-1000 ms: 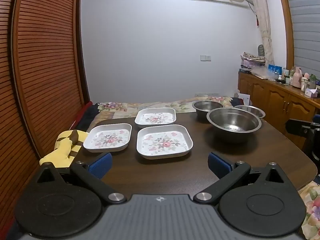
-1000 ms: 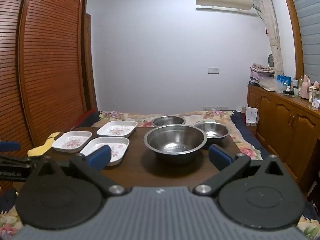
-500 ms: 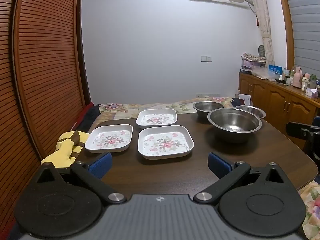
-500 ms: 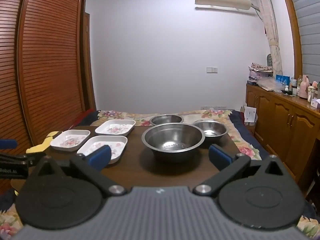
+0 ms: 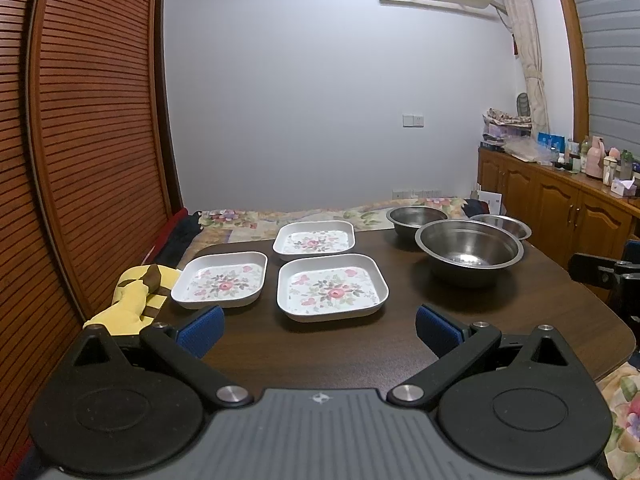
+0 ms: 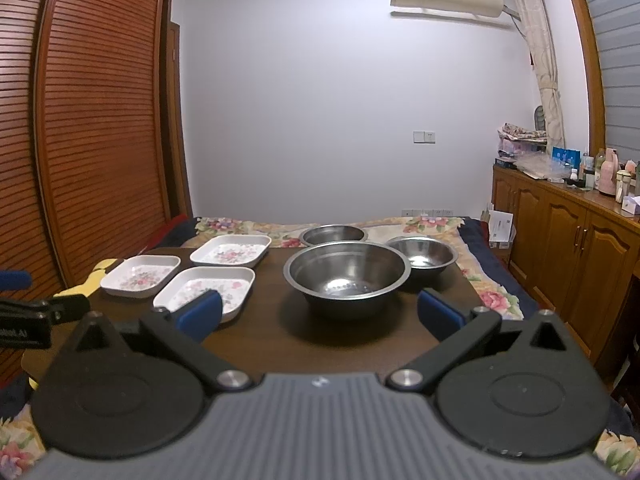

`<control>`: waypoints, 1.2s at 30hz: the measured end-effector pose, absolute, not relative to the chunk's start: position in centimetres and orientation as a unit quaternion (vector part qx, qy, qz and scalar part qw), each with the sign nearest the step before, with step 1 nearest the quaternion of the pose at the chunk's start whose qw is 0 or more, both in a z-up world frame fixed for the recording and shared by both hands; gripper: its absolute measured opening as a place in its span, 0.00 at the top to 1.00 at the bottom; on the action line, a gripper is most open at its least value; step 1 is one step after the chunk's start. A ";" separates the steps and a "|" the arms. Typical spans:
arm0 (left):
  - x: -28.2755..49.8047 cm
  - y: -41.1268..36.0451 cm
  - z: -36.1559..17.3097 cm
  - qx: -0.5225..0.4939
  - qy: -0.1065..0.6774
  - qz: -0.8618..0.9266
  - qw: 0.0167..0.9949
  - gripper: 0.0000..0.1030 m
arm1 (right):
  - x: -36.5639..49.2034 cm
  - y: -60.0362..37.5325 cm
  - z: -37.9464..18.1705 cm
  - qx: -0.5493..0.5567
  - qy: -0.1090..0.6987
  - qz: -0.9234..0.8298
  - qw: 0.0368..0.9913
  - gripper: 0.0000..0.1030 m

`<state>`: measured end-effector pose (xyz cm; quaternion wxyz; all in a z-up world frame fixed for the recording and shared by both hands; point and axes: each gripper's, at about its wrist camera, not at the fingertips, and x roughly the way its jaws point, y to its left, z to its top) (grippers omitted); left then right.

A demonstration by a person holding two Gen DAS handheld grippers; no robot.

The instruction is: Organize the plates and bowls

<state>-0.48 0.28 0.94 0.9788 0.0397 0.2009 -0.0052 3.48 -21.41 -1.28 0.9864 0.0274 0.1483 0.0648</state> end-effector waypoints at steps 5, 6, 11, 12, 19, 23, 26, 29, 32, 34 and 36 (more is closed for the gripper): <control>-0.5 0.4 1.0 0.039 0.197 -0.005 0.980 0.00 | 3.5 -21.4 -1.3 0.028 0.149 0.064 0.986 0.00; -0.5 0.3 0.8 0.040 0.196 -0.005 0.980 0.00 | 3.5 -21.4 -1.3 0.028 0.149 0.064 0.986 0.00; -0.6 0.4 0.8 0.040 0.195 -0.005 0.980 0.00 | 3.5 -21.3 -1.4 0.028 0.150 0.065 0.986 0.00; -0.6 0.4 0.8 0.040 0.195 -0.005 0.980 0.00 | 3.5 -21.3 -1.4 0.028 0.150 0.065 0.986 0.00; -0.6 0.3 0.7 0.040 0.193 -0.003 0.980 0.00 | 3.4 -21.1 -1.6 0.027 0.151 0.064 0.986 0.00; -0.5 0.4 0.6 0.040 0.193 -0.002 0.980 0.00 | 3.4 -21.1 -1.6 0.028 0.152 0.064 0.986 0.00; -0.5 0.3 0.6 0.040 0.192 -0.002 0.981 0.00 | 3.5 -21.2 -1.5 0.028 0.152 0.064 0.986 0.00; -0.6 0.3 0.6 0.040 0.192 -0.001 0.981 0.00 | 3.5 -21.2 -1.5 0.028 0.153 0.064 0.986 0.00; -0.5 0.4 0.6 0.041 0.192 -0.002 0.981 0.00 | 3.5 -21.3 -1.4 0.029 0.155 0.064 0.985 0.00; -0.5 0.5 0.6 0.041 0.192 -0.002 0.980 0.00 | 3.5 -21.3 -1.4 0.029 0.155 0.065 0.985 0.00; -0.5 0.5 0.5 0.041 0.193 -0.002 0.980 0.00 | 3.6 -21.3 -1.4 0.029 0.155 0.064 0.985 0.00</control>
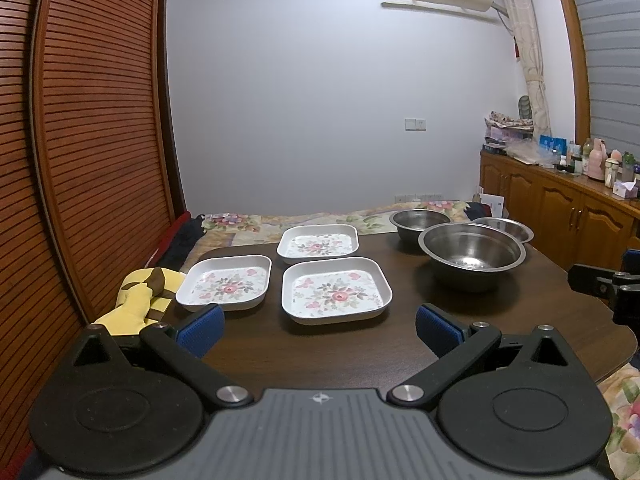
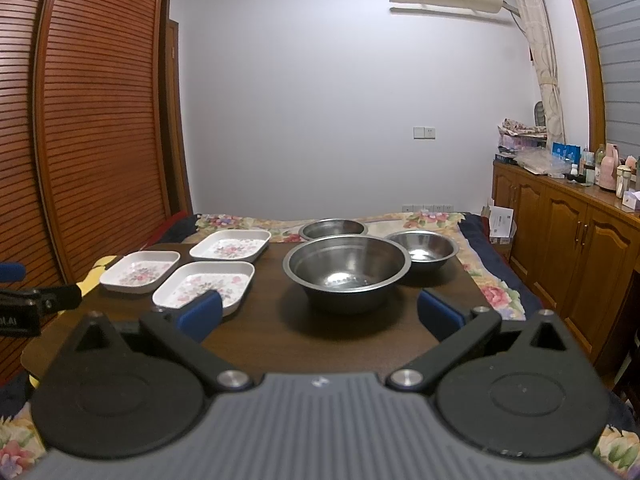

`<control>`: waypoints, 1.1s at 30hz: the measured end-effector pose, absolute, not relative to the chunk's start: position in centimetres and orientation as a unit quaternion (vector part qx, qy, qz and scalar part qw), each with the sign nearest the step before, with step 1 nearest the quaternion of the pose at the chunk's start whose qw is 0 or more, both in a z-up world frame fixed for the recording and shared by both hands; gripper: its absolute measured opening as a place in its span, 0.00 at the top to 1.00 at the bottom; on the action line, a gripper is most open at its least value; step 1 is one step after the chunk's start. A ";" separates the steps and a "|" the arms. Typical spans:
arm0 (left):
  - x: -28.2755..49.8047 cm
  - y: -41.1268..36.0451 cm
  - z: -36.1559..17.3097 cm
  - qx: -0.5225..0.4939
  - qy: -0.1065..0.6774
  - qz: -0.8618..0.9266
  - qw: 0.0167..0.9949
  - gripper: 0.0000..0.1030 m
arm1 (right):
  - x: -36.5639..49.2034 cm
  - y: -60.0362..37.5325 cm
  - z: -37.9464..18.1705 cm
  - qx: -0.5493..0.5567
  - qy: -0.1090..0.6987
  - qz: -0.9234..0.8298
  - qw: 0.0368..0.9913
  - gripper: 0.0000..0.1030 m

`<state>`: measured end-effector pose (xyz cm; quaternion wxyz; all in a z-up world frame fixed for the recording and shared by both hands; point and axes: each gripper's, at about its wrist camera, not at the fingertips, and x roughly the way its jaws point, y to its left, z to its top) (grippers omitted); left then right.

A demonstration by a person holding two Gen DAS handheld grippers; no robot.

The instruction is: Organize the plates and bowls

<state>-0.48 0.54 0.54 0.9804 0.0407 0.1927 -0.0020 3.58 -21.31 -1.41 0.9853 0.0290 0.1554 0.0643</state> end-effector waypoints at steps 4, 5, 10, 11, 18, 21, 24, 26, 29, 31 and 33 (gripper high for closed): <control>-0.5 0.5 0.5 0.041 0.193 -0.002 0.980 0.00 | 3.6 -21.3 -1.4 0.029 0.156 0.064 0.985 0.00; -0.5 0.5 0.5 0.041 0.193 -0.002 0.980 0.00 | 3.6 -21.3 -1.4 0.029 0.156 0.064 0.985 0.00; -0.5 0.5 0.5 0.041 0.193 -0.002 0.980 0.00 | 3.7 -21.3 -1.3 0.029 0.156 0.064 0.985 0.00; -0.5 0.5 0.5 0.041 0.193 -0.002 0.980 0.00 | 3.7 -21.3 -1.3 0.029 0.156 0.065 0.985 0.00; -0.5 0.6 0.2 0.041 0.196 -0.003 0.980 0.00 | 3.7 -21.4 -1.3 0.027 0.156 0.064 0.985 0.00; -0.3 0.7 -0.1 0.040 0.200 -0.002 0.979 0.00 | 3.7 -21.4 -1.4 0.027 0.157 0.064 0.985 0.00; -0.1 0.8 -0.5 0.039 0.206 -0.001 0.978 0.00 | 3.8 -21.4 -1.6 0.026 0.159 0.065 0.985 0.00; 0.1 0.9 -0.9 0.038 0.212 -0.001 0.977 0.00 | 3.9 -21.3 -1.8 0.026 0.162 0.066 0.984 0.00; 0.6 1.0 -1.6 0.036 0.223 -0.001 0.974 0.00 | 4.5 -21.1 -2.1 0.025 0.168 0.066 0.983 0.00; 1.1 1.2 -2.1 0.034 0.234 -0.001 0.972 0.00 | 4.8 -21.0 -2.5 0.025 0.172 0.068 0.983 0.00; 1.6 1.4 -2.5 0.034 0.242 -0.001 0.970 0.00 | 5.1 -20.8 -2.9 0.024 0.175 0.070 0.982 0.00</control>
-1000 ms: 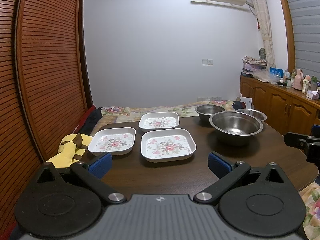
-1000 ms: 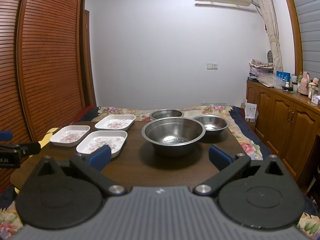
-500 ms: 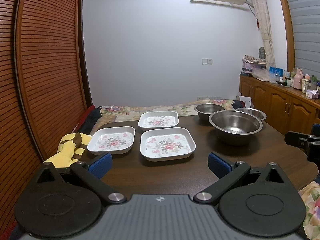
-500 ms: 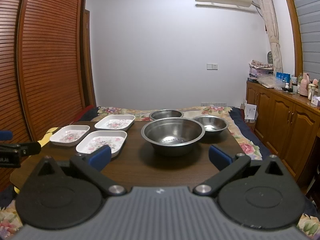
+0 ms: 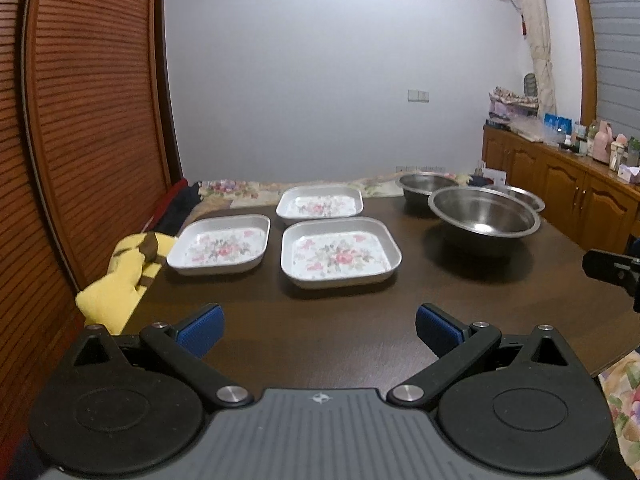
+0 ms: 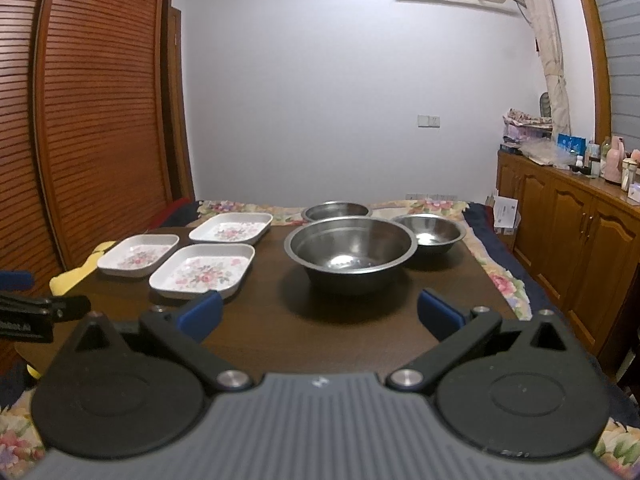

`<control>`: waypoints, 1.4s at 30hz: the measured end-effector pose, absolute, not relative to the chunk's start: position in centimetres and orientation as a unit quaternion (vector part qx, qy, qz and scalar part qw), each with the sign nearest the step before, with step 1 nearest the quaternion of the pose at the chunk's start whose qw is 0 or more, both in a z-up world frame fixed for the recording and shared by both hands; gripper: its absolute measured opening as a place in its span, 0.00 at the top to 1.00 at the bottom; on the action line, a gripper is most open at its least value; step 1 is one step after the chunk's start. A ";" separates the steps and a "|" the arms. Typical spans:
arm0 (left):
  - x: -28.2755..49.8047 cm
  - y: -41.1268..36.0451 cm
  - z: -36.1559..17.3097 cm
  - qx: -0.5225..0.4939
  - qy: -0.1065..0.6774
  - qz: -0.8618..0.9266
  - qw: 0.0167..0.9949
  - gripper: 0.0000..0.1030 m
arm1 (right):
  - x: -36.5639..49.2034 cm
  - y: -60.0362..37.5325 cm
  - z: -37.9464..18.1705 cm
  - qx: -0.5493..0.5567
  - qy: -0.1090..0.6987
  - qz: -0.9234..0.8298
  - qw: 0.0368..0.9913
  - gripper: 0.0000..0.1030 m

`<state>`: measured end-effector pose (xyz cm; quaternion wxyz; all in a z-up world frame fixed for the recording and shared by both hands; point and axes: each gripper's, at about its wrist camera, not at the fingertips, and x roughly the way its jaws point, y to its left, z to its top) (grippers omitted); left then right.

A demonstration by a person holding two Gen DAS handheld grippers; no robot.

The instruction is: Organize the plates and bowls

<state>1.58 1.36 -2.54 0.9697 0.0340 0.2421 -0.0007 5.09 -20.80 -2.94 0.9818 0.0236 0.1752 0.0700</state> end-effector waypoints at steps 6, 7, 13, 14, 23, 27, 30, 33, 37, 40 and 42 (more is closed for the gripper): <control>3.2 2.0 -4.0 0.031 0.268 -0.001 0.963 0.00 | 6.6 -19.8 -4.1 0.016 0.185 0.086 0.979 0.00; 3.4 2.2 -4.1 0.025 0.271 -0.005 0.962 0.00 | 7.0 -19.6 -4.3 0.015 0.186 0.089 0.978 0.00; 5.2 2.9 -4.8 0.019 0.285 -0.013 0.958 0.00 | 9.1 -18.1 -5.1 0.007 0.197 0.113 0.974 0.00; 5.4 2.9 -4.9 0.022 0.284 -0.011 0.958 0.00 | 9.4 -18.1 -5.2 0.007 0.198 0.116 0.973 0.00; 8.9 5.0 -4.7 0.030 0.291 0.001 0.956 0.00 | 12.7 -16.3 -5.0 0.008 0.212 0.155 0.965 0.00; 10.9 6.2 -4.5 0.027 0.302 0.006 0.953 0.00 | 13.9 -15.4 -4.6 0.004 0.214 0.167 0.962 0.00; 12.1 6.9 -4.2 0.027 0.303 0.009 0.952 0.00 | 15.2 -14.5 -4.4 0.000 0.220 0.179 0.959 0.00; 13.6 7.6 -4.1 0.036 0.306 0.011 0.951 0.00 | 16.4 -13.4 -4.3 -0.006 0.226 0.189 0.956 0.00; 15.4 8.7 -4.1 0.031 0.313 0.002 0.949 0.00 | 18.1 -12.2 -4.4 -0.020 0.239 0.200 0.950 0.00; 16.4 9.4 -4.2 0.019 0.311 -0.022 0.950 0.00 | 19.1 -11.4 -4.5 -0.026 0.248 0.207 0.946 0.00; 16.9 9.8 -4.3 0.011 0.307 -0.029 0.951 0.00 | 19.7 -11.2 -4.7 -0.026 0.253 0.209 0.944 0.02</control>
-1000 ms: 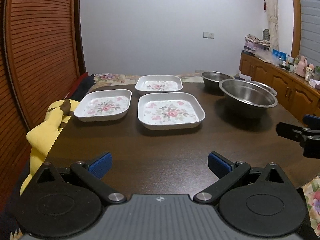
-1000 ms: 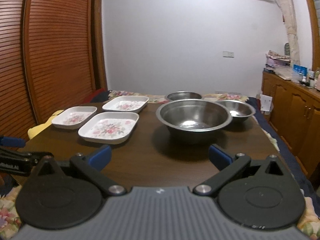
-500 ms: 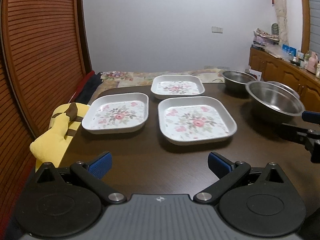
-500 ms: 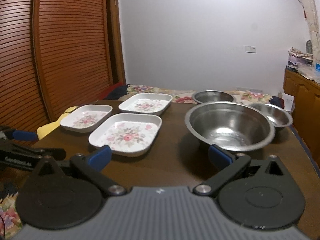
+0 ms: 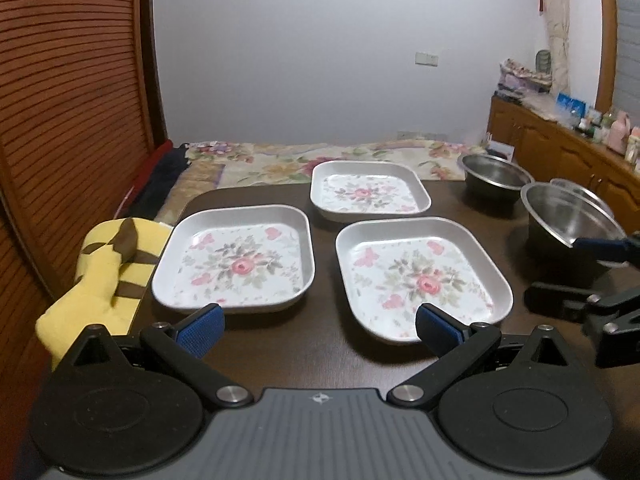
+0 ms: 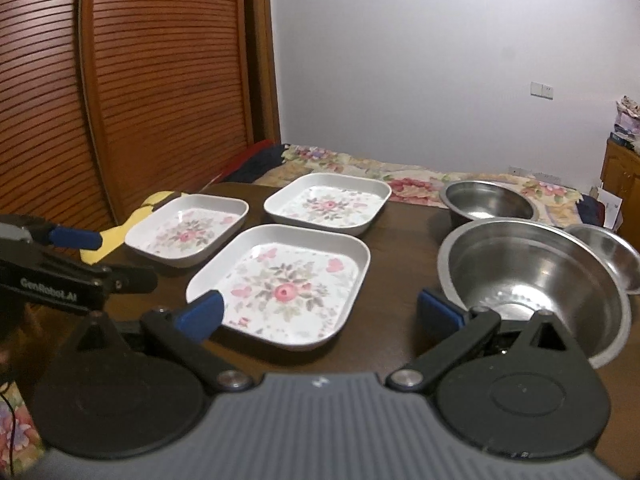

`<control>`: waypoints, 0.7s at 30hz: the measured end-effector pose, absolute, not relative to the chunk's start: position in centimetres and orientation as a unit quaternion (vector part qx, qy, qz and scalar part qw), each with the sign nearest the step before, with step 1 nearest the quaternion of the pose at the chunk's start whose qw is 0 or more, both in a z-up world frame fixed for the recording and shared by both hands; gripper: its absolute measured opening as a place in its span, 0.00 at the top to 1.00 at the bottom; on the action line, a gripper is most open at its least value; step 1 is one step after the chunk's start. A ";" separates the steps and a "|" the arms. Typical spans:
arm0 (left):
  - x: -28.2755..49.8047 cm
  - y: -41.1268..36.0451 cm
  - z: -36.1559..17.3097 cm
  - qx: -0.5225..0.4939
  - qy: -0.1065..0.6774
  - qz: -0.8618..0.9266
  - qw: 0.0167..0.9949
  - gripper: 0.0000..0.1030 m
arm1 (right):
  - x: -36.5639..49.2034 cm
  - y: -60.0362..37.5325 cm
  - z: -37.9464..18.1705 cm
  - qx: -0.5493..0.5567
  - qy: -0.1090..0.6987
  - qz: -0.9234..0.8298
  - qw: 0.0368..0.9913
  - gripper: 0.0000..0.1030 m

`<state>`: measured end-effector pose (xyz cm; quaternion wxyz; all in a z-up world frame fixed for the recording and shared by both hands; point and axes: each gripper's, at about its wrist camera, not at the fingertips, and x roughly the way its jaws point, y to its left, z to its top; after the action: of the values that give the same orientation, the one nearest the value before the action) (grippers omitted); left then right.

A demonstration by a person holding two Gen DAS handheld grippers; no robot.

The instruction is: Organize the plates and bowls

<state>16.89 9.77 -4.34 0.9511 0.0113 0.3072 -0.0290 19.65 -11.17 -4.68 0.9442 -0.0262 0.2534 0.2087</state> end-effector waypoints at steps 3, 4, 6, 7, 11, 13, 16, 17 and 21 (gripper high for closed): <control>17.7 10.1 -4.7 -0.006 0.307 -0.050 0.950 0.07 | 20.6 -10.8 -5.1 -0.024 0.267 0.209 0.940 0.17; 18.0 10.2 -4.8 -0.010 0.310 -0.057 0.949 0.12 | 21.0 -10.7 -5.3 -0.023 0.272 0.209 0.939 0.17; 18.7 10.2 -5.1 -0.010 0.315 -0.063 0.947 0.17 | 21.4 -10.4 -5.6 -0.021 0.279 0.209 0.937 0.20; 18.9 10.1 -5.3 -0.007 0.316 -0.064 0.946 0.21 | 21.6 -10.3 -5.7 -0.023 0.281 0.209 0.936 0.21; 19.5 9.9 -5.8 0.000 0.315 -0.067 0.947 0.29 | 22.4 -9.8 -6.2 -0.024 0.287 0.205 0.935 0.29; 19.7 9.7 -6.0 0.003 0.313 -0.065 0.947 0.32 | 22.7 -9.7 -6.4 -0.021 0.290 0.203 0.935 0.30; 20.2 9.7 -6.3 -0.002 0.317 -0.070 0.946 0.38 | 23.0 -9.6 -6.7 -0.020 0.292 0.198 0.936 0.32; 20.3 9.8 -6.4 -0.008 0.320 -0.076 0.944 0.39 | 23.1 -9.6 -6.8 -0.019 0.293 0.195 0.936 0.33; 20.8 9.7 -6.7 -0.017 0.326 -0.087 0.941 0.48 | 23.5 -9.9 -7.3 -0.010 0.300 0.189 0.935 0.39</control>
<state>20.84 9.67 -6.74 0.9412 -0.0167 0.3262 -0.0866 23.55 -9.86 -7.25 0.9349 -0.0105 0.3001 0.1892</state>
